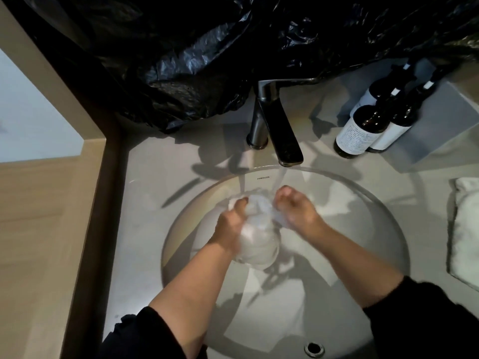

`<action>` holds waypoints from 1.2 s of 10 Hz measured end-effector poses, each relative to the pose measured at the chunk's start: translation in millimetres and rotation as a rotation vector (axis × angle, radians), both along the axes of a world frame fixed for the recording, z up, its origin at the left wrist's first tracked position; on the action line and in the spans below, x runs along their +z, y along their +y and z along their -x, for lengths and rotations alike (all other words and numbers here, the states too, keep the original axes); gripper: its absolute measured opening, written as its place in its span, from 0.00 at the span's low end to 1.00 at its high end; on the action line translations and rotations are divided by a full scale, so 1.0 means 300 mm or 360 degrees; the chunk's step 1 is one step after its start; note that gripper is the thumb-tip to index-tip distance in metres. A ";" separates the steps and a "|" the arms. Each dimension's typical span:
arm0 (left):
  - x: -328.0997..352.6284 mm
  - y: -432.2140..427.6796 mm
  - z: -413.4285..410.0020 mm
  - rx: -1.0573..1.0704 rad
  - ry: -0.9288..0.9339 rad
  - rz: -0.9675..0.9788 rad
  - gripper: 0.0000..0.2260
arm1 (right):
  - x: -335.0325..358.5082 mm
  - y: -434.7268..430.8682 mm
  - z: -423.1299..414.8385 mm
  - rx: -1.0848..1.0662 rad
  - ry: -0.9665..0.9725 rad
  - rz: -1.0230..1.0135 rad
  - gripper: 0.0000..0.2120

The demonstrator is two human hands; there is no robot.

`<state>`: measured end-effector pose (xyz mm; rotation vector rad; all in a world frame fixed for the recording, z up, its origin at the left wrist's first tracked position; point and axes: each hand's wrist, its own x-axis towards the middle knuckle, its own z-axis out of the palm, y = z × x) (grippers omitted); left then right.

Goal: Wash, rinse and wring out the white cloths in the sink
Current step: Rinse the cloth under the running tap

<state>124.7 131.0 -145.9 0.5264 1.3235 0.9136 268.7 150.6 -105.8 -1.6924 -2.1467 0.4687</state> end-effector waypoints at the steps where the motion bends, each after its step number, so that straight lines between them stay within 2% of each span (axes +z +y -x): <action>1: -0.017 0.006 -0.013 -0.0030 -0.0104 0.0086 0.15 | -0.054 -0.105 0.062 0.0040 0.0022 -0.0157 0.10; 2: 0.035 -0.014 -0.027 -0.0203 -0.0027 0.0081 0.06 | -0.072 -0.029 0.078 -0.0372 0.0188 0.0099 0.06; 3: 0.043 0.029 -0.014 -0.0220 -0.0077 0.0058 0.07 | -0.055 0.059 -0.012 -0.0660 0.1017 0.0990 0.09; 4: 0.074 0.074 -0.016 -0.0254 -0.0466 0.0134 0.14 | -0.012 0.030 -0.071 -0.0168 0.1035 0.0949 0.14; 5: 0.076 0.072 -0.017 -0.0188 -0.0850 0.0071 0.22 | -0.004 0.037 -0.082 -0.0176 0.0838 0.0685 0.20; 6: 0.074 0.050 -0.033 -0.0314 -0.1010 -0.0071 0.22 | -0.003 0.086 -0.071 -0.0875 0.1058 0.0869 0.12; 7: 0.055 0.038 -0.059 -0.0294 -0.0614 -0.0178 0.26 | -0.009 0.078 -0.060 -0.1434 0.1359 0.1005 0.10; 8: 0.030 0.053 -0.062 -0.0150 -0.0343 -0.0208 0.40 | 0.001 -0.023 -0.014 -0.1170 0.1081 0.0596 0.11; 9: -0.027 0.080 -0.028 -0.0260 -0.0369 -0.0581 0.32 | 0.023 -0.126 0.029 -0.0972 0.0724 0.0340 0.14; 10: 0.010 0.098 -0.021 -0.0243 -0.0181 -0.0408 0.13 | 0.006 -0.140 0.042 -0.0753 0.0387 0.0059 0.11; 11: -0.013 0.067 -0.011 -0.0198 -0.0573 -0.0413 0.07 | -0.011 -0.043 -0.005 -0.0663 0.0334 -0.0115 0.15; 12: -0.018 0.071 -0.002 0.0060 -0.0848 -0.0267 0.14 | 0.002 0.072 -0.098 -0.0796 0.0386 -0.0129 0.13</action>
